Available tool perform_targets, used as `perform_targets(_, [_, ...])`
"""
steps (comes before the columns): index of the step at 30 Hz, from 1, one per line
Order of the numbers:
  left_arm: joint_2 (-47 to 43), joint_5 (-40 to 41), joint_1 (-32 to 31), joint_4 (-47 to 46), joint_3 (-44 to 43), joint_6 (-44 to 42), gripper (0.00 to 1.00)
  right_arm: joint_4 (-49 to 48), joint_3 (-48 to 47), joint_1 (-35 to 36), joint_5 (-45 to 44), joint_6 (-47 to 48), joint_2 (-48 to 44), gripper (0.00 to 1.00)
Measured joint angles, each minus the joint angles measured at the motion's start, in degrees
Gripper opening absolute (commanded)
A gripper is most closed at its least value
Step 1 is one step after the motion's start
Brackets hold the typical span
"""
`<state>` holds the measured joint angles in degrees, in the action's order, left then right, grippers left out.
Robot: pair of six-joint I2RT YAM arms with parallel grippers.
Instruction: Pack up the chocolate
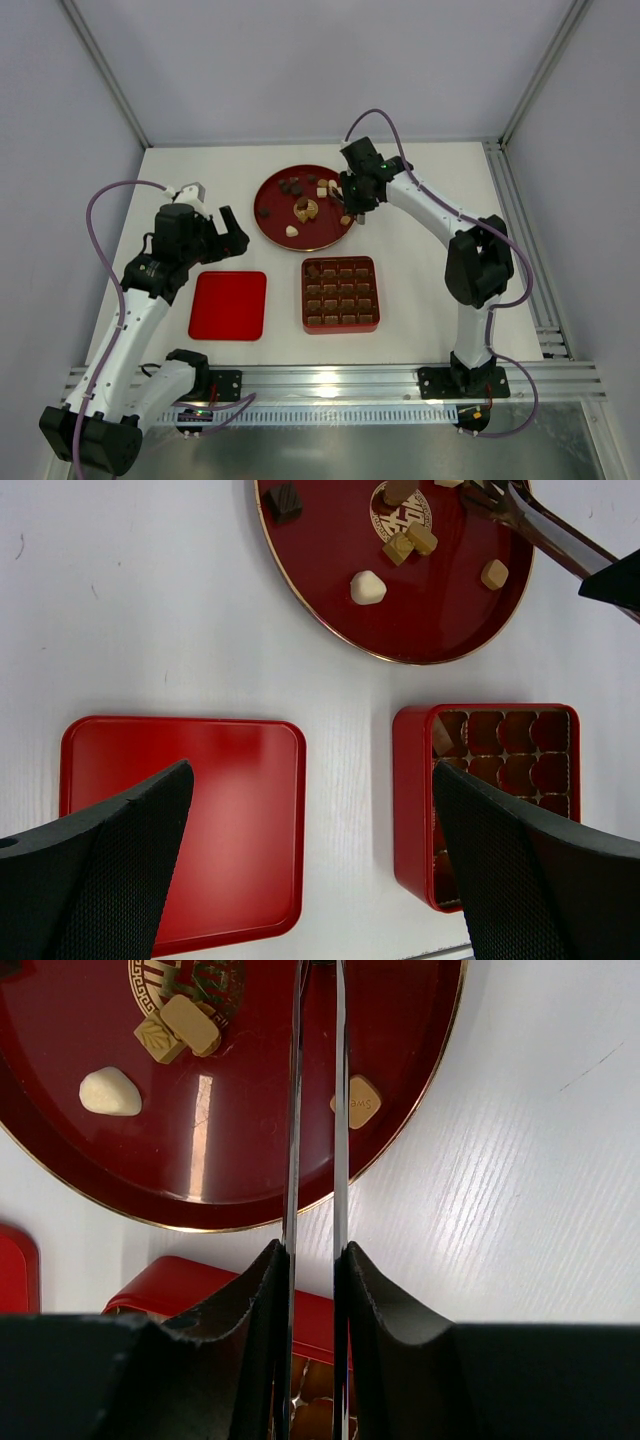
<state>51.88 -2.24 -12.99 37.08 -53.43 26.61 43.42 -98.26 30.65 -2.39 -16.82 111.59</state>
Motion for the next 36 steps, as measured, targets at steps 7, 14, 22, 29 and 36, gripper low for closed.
perform_targets(7, [0.0, 0.0, 0.0, 0.0, 0.0, 0.0, 1.0, 0.8, 0.4, 0.0, -0.5, 0.1, -2.5, 0.25])
perform_targets(14, [0.0, 0.0, 0.0, 0.0, 0.0, 0.0, 1.0, 0.9, 4.2, 0.2, -0.4, 0.1, -11.1, 0.25])
perform_targets(22, [0.0, 0.0, 0.0, 0.0, 0.0, 0.0, 1.0, 2.0, 11.0, 3.3, 0.0, -0.3, -21.4, 0.25])
perform_targets(29, [0.0, 0.0, 0.0, 0.0, 0.0, 0.0, 1.0, 4.7, 17.7, 10.2, -0.7, -2.2, -31.7, 0.25])
perform_targets(36, [0.0, 0.0, 0.0, 0.0, 0.0, 0.0, 1.0, 6.9, 26.4, 16.3, -0.9, -7.1, -42.2, 0.25])
